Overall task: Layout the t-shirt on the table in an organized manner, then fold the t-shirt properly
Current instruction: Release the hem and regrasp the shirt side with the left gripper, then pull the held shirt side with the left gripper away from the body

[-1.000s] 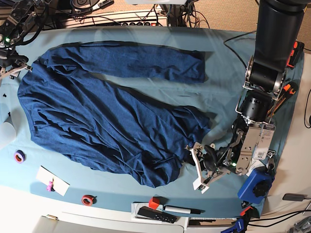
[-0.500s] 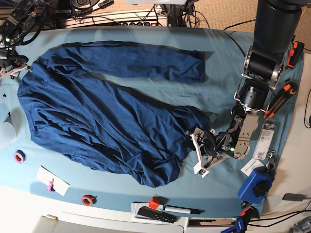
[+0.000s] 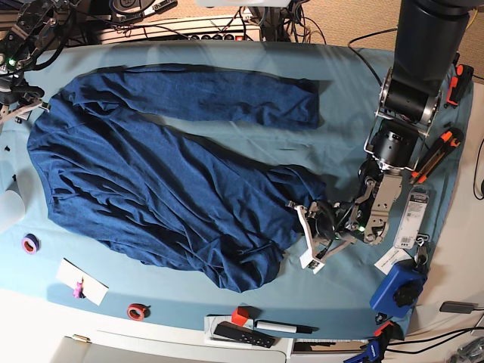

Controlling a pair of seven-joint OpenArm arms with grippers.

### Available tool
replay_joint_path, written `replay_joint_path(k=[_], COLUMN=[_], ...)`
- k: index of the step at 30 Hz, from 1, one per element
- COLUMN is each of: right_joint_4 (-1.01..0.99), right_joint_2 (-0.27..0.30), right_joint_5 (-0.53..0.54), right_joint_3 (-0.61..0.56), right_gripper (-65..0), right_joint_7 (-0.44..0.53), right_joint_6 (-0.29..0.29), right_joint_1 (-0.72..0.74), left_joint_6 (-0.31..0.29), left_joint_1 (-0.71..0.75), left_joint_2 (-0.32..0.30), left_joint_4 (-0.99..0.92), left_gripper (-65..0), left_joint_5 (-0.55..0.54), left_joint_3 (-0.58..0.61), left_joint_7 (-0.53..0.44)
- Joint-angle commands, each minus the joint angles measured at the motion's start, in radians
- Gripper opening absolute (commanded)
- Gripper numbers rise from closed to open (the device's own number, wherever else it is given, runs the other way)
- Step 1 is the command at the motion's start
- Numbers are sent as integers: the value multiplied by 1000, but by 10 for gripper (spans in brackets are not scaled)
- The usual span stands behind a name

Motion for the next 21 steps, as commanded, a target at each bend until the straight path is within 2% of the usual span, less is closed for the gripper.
replay_joint_path(k=[1,7,11,13,18,21], right_joint_4=[18,18,18,18,18,18], right_joint_2=[23,23,23,23,23,23], right_joint_5=[-2,-2,-2,-2,-2,-2], right_joint_3=[8,7,7,8,7,7], right_gripper=[-380,-380,-380,-379,-379,-379], right_joint_7=[22,22,22,21,21,22], right_joint_6=[-5,-5,-5,-5,-5,-5], right_joint_1=[3,3,3,3,3,3], left_joint_6=[-14,-54,-65,-118,-272,-279], left_joint_1=[-29,-58,-113,-143,-186,-188], left_joint_2=[0,-8,-29,-40,-65,-77], left_joint_4=[11,30,70,77,78,79], left_gripper=[-650,-650,-650,-650,-650,-650], left_joint_5=[-5,-28,-129,-192,-458,-696], left_joint_3=[-2,-2,-2,-2,-2,-2], left_joint_7=[-2,7,76,131,285,421])
